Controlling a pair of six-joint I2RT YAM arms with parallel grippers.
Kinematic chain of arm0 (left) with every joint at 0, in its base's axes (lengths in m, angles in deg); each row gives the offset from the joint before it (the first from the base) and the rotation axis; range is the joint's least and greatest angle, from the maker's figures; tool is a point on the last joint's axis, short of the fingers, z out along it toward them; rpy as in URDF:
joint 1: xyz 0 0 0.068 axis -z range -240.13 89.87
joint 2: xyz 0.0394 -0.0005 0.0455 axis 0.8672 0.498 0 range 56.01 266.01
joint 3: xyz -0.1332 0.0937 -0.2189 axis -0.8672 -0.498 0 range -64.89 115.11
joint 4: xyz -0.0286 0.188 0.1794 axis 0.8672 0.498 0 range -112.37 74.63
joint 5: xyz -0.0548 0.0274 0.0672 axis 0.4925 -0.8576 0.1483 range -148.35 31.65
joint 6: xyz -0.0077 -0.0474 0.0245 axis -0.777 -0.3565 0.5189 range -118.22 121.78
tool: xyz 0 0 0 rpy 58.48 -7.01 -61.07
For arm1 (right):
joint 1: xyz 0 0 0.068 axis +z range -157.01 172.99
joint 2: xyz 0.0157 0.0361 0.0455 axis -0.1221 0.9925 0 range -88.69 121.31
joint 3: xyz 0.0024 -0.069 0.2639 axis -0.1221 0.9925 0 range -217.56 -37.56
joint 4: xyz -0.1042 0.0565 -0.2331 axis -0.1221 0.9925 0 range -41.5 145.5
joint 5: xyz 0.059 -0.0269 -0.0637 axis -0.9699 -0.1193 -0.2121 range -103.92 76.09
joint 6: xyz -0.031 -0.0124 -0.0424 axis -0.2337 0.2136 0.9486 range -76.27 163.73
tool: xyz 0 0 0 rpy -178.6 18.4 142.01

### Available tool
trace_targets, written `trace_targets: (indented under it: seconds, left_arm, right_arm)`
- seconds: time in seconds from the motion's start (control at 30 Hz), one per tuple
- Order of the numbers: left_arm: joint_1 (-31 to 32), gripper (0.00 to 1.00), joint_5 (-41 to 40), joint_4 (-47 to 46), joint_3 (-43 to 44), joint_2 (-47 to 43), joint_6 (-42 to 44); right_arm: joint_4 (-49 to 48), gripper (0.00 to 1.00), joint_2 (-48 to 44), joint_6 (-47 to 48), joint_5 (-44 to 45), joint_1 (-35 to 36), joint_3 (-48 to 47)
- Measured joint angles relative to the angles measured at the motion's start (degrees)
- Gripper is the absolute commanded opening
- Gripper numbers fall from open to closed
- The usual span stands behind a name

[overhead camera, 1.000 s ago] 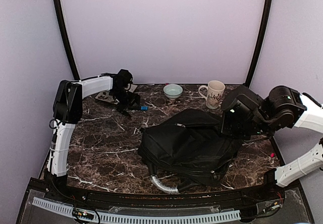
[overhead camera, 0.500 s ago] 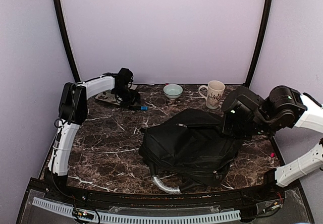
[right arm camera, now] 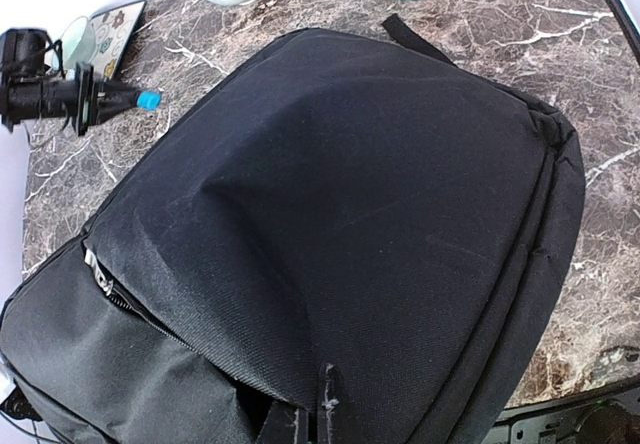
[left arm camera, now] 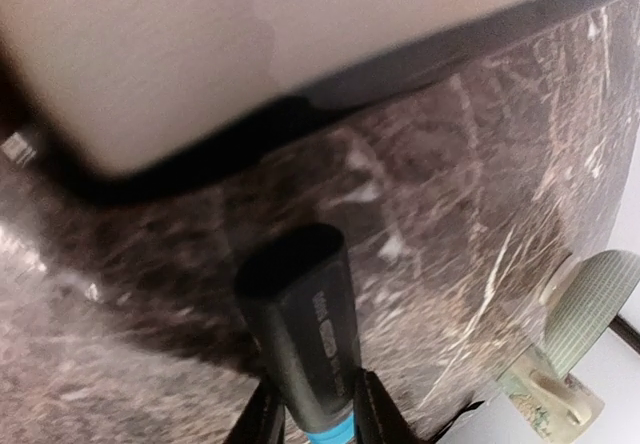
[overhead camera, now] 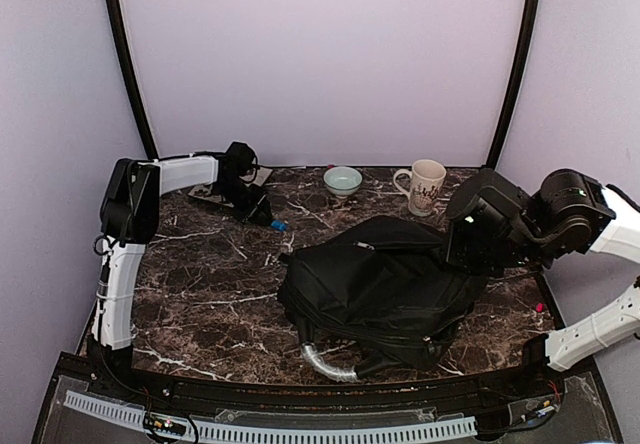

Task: Pack the student bag
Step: Move the pen to the center of the board.

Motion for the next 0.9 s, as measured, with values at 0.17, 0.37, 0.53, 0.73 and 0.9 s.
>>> trace_targets:
  seconds: [0.17, 0.37, 0.53, 0.73, 0.9]
  left_arm:
    - [0.00, 0.18, -0.13, -1.18, -12.50, -7.98, 6.58]
    - [0.00, 0.16, -0.28, -3.89, -23.02, -15.19, 16.74]
    - [0.00, 0.14, -1.51, -4.98, -30.14, -20.96, 26.93]
    - [0.07, 0.14, -3.04, -4.44, -35.08, -25.68, 38.88]
    - [0.68, 0.15, -4.59, -2.05, -39.54, -30.10, 46.14]
  right_arm:
    - [-0.02, 0.00, -0.70, -0.13, -0.59, -0.02, 0.48]
    - [-0.50, 0.00, -0.83, 0.13, -1.14, -0.02, 0.83]
    - [-1.44, 0.00, -0.79, 1.09, -1.29, -0.02, 1.01]
    - [-2.86, 0.00, 0.46, 2.71, -2.40, -0.02, 1.01]
    - [-4.66, 0.00, 3.10, 4.13, -3.50, -0.02, 1.01]
